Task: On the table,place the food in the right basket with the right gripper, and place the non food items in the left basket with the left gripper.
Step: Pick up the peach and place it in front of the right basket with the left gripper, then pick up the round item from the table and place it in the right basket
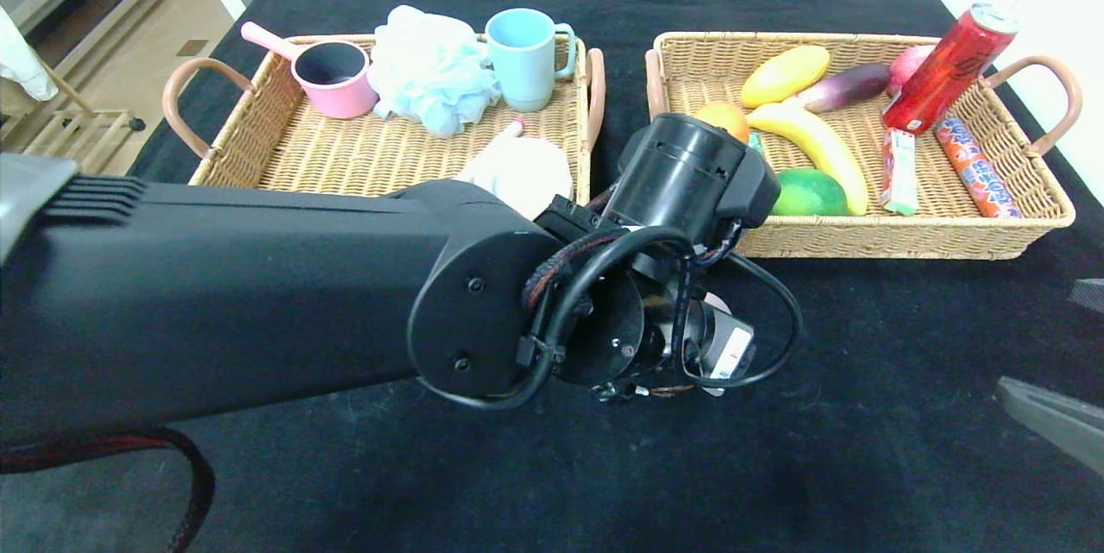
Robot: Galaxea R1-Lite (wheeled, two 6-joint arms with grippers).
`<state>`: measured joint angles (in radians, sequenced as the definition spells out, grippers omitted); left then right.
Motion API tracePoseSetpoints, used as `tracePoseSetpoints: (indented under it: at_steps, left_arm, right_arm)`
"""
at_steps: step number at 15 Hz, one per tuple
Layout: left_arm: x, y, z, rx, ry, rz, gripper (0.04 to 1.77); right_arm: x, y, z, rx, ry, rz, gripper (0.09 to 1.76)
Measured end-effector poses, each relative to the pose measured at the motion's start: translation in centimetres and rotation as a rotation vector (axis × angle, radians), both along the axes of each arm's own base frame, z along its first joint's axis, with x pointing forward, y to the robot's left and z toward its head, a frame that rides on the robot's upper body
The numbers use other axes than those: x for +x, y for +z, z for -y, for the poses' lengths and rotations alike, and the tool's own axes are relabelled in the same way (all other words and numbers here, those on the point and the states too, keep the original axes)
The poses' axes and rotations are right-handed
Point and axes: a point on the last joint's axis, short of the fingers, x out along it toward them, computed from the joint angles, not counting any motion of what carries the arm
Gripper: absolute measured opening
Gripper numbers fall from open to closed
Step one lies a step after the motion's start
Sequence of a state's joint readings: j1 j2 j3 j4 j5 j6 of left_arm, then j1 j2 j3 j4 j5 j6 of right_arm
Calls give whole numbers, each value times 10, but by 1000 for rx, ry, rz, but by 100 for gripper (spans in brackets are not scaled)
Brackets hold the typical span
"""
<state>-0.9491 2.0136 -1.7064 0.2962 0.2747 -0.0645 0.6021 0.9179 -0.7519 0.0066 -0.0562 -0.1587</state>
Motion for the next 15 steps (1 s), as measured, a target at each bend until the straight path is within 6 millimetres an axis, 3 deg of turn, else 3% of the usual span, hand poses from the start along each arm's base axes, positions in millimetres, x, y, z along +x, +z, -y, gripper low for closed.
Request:
tracePoseSetpoints:
  at_steps: [7, 11, 15]
  left_arm:
    - [-18, 19, -19, 5, -6, 39, 159]
    - [-41, 11, -48, 42, -18, 4, 164]
    - [-65, 0, -85, -48, -25, 73, 167]
  right_arm:
    - [-12, 10, 7, 45, 11, 27, 171]
    - [-12, 12, 8, 46, -1, 27, 171]
    - [4, 1, -2, 7, -12, -43, 171]
